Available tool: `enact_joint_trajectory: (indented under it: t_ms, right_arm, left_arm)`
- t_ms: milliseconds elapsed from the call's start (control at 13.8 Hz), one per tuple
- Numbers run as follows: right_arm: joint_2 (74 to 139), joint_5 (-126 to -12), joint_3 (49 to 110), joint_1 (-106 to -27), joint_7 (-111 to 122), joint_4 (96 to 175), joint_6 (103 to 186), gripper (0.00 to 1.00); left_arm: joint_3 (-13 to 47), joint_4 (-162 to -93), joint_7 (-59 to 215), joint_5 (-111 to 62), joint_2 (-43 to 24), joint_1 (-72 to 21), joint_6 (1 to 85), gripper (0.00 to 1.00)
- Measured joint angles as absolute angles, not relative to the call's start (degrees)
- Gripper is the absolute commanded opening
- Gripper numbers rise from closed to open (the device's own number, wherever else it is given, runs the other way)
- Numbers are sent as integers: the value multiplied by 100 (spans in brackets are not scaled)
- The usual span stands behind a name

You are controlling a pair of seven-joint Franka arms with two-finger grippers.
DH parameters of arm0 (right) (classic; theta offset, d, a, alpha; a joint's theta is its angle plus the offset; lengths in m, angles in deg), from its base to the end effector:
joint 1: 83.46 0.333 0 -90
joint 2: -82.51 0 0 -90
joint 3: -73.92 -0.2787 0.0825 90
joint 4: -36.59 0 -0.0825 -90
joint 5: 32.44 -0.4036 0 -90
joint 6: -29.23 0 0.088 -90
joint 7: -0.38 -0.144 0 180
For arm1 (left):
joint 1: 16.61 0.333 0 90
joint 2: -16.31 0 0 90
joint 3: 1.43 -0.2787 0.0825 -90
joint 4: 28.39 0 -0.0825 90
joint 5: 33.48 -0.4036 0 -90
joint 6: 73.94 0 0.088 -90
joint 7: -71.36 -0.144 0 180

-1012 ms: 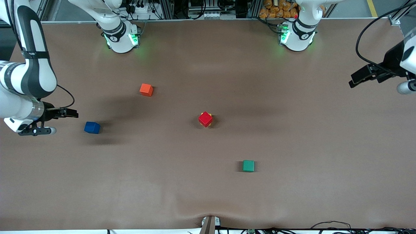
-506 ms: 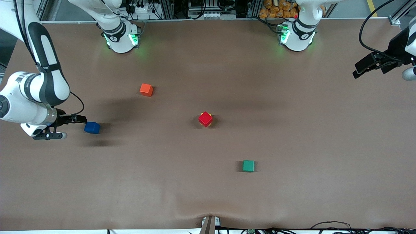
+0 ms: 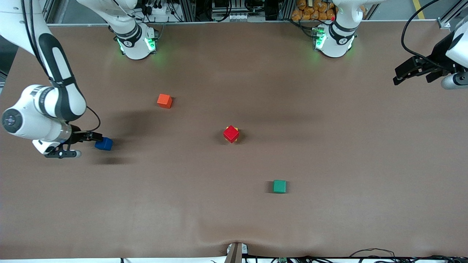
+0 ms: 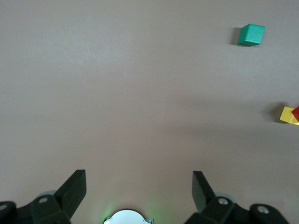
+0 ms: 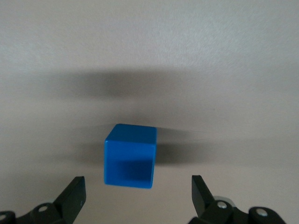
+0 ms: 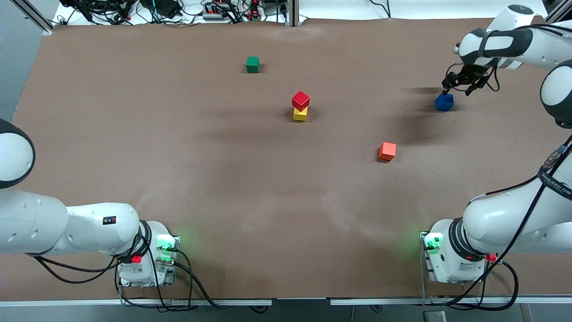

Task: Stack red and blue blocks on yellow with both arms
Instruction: 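Close the right gripper on the blue cube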

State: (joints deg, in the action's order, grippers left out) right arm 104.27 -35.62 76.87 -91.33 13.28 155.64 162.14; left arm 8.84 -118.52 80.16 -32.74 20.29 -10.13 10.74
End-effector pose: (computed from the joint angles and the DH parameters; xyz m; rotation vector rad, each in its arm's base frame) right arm 0.5566 -0.1053 0.1461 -3.0886 0.0030 0.2015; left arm 0.5432 -0.0408 0.5793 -3.1359 -0.1365 0.0419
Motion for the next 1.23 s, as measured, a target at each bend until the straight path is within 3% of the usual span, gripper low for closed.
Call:
enact_joint_trajectory:
  t_ms: [361,578,1012,1229]
  right_arm:
    - [10469,-3737,7678,-9130,1327,15744,16429,100]
    - [10494,-3784,7678,-9130,1327,15807,16580,88]
    - [10515,-3785,7674,-9127,1326,15957,16824,38]
    - [10514,-3785,7673,-9126,1325,15954,16825,4]
  left_arm:
    - [890,-11839,7991,-3273,2035,-1013,989,100]
    - [894,-11814,7989,-3273,2044,-1014,972,100]
    - [899,-11751,7982,-3273,2046,-1016,954,100]
    - [906,-11748,7981,-3273,2046,-1022,935,100]
